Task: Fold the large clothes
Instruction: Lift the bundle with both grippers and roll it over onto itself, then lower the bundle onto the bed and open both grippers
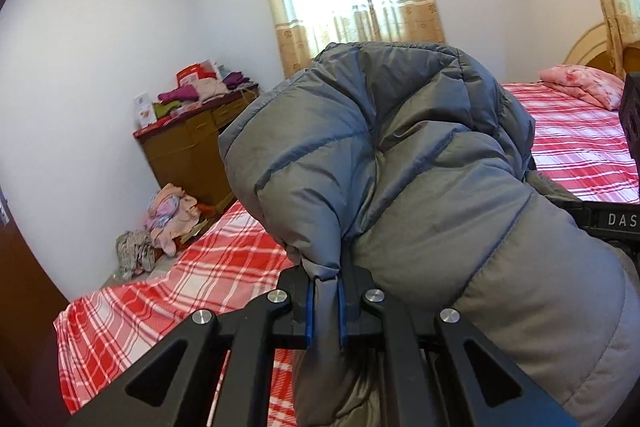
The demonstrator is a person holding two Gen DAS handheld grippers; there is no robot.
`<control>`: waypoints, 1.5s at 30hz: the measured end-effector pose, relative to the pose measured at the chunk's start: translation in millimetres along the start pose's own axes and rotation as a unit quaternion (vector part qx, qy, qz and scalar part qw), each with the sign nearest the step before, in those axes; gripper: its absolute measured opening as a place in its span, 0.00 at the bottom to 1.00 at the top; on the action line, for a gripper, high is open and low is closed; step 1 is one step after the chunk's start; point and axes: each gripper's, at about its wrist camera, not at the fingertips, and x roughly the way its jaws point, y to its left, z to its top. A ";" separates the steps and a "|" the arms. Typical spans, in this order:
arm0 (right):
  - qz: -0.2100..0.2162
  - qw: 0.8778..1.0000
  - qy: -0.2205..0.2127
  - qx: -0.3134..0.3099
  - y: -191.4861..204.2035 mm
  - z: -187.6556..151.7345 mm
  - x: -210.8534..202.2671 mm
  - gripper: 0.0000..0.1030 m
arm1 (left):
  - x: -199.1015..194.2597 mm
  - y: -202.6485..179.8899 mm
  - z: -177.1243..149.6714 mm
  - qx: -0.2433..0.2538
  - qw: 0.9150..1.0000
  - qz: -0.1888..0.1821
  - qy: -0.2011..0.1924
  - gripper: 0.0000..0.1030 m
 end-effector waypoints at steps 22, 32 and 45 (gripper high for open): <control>-0.026 0.998 0.053 -0.015 -2.1 -14.9 51.1 0.15 | 45.1 34.4 -49.4 -0.037 0.998 -0.003 0.047 0.08; -0.048 0.996 0.078 -0.020 1.9 -22.4 67.0 0.16 | 56.6 39.6 -65.4 -0.046 0.997 -0.001 0.068 0.17; -0.127 0.987 0.089 -0.050 5.8 -32.4 72.9 0.27 | 72.6 54.9 -82.3 -0.083 0.992 0.025 0.091 0.73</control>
